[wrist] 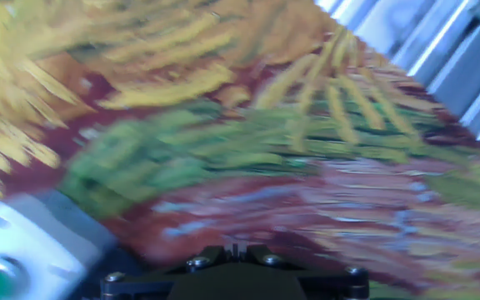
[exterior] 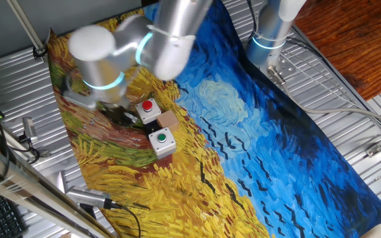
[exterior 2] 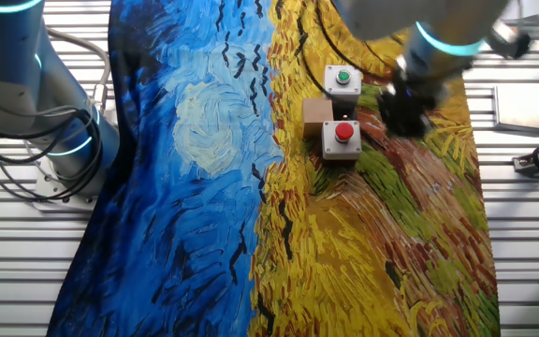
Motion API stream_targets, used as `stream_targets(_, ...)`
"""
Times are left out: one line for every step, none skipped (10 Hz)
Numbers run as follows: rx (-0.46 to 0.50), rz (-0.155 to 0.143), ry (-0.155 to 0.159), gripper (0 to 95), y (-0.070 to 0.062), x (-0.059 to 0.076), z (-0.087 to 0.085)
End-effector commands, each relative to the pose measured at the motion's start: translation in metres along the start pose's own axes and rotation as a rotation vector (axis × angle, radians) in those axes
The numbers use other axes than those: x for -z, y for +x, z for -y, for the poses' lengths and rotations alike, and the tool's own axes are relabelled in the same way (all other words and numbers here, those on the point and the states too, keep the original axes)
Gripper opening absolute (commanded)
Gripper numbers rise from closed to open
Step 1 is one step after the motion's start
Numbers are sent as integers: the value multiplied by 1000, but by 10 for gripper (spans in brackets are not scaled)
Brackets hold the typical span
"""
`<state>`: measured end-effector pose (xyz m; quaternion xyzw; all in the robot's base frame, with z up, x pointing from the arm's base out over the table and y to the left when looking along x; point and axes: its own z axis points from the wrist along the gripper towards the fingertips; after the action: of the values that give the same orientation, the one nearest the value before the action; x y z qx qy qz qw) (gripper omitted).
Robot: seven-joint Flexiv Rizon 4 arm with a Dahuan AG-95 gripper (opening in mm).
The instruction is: Turn the hands of a clock
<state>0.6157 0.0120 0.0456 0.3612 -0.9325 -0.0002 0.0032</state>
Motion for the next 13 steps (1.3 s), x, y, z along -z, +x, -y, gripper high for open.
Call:
stream_targets(70, -3, 7, 0, 8, -3, 23)
stream_targets(72, -18, 16, 0, 8, -3, 23)
stream_targets(74, -18, 16, 0, 8, -3, 23)
stream_targets(49, -16, 16, 0, 8, -3, 23)
stream_targets(-4, -15, 18, 0, 8, -3, 23)
stream_targets(-49, -22, 26, 0, 8, -3, 23)
stream_targets(-68, -24, 29, 0, 8, -4, 19)
stream_targets(-91, -21, 26, 0, 10, -9, 15)
stream_targets(-92, -19, 22, 0, 12, -9, 19)
stream_targets(-49, -15, 17, 0, 20, -9, 38)
stream_targets(7, -15, 16, 0, 34, -10, 67)
stream_targets(54, -10, 11, 0, 45, -12, 91)
stream_targets(68, -11, 11, 0, 53, -15, 107)
